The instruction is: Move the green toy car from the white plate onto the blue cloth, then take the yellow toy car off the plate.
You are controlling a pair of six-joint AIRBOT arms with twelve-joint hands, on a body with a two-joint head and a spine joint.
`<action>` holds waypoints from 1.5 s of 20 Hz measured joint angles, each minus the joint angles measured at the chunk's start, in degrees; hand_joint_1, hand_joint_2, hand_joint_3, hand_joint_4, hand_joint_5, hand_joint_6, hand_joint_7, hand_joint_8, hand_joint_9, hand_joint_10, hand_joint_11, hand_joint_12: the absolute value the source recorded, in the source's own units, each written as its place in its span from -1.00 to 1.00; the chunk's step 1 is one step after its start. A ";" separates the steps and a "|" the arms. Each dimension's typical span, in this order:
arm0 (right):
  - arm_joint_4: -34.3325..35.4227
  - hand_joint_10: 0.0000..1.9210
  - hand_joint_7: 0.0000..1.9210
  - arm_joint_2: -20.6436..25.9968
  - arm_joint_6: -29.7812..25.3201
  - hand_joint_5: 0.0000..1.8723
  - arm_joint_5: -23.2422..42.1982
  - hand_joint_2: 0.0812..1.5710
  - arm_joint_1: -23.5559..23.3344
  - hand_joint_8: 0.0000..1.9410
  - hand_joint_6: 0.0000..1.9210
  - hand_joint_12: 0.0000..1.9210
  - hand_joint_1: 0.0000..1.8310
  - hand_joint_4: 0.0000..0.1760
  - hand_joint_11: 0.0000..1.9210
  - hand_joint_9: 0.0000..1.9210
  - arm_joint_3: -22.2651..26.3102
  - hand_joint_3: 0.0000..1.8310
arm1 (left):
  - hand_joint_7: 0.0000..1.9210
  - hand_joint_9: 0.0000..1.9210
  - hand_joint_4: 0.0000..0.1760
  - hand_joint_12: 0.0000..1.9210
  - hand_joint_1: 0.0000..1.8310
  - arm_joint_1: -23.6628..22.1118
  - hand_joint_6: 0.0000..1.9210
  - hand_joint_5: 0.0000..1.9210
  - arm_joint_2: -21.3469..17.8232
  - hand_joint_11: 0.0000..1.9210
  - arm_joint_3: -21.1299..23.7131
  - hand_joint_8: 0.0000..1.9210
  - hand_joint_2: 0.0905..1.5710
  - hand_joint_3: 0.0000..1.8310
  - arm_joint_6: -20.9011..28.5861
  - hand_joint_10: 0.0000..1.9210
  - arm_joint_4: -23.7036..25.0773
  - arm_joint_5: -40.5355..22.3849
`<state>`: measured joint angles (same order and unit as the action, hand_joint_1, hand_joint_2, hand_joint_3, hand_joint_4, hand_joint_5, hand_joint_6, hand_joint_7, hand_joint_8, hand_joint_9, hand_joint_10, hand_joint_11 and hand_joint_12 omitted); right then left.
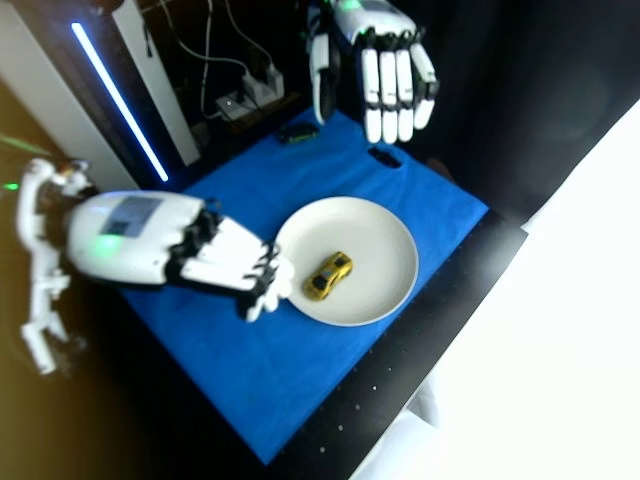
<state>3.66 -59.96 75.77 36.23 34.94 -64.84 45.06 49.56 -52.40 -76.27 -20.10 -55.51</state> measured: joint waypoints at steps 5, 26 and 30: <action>0.20 -0.09 -0.23 -4.52 0.02 -0.26 -2.14 0.22 -4.81 -0.92 -1.00 0.72 -0.08 -1.00 -0.75 -0.50 -3.89 -1.00 | -0.30 -0.37 -0.58 0.52 -0.19 0.63 -0.99 -0.31 0.22 -0.97 -0.44 -1.00 0.36 -1.00 -0.07 -0.87 -2.29 -2.62; 0.04 0.41 -0.50 -17.84 0.13 -0.32 -21.31 0.22 -9.09 -0.11 -1.00 1.00 -0.15 -1.00 -0.77 -0.71 -16.61 -1.00 | -0.21 -0.36 -0.44 0.37 -0.24 2.49 -1.00 -0.23 -0.50 -0.85 1.05 -0.99 0.33 -1.00 -0.09 -0.75 -3.61 -5.46; -0.22 0.32 -0.46 -19.32 0.15 -0.26 -22.45 0.19 -9.09 -0.22 -0.99 0.99 -0.18 -1.00 -0.75 -0.65 -17.88 -1.00 | -0.26 -0.39 -0.28 0.36 -0.25 2.49 -1.00 -0.25 -0.50 -0.89 1.05 -1.00 0.34 -1.00 -0.09 -0.77 -3.54 -5.49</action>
<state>3.44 -79.29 75.92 13.78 25.85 -82.72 47.55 49.06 -51.35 -76.36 -23.64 -60.99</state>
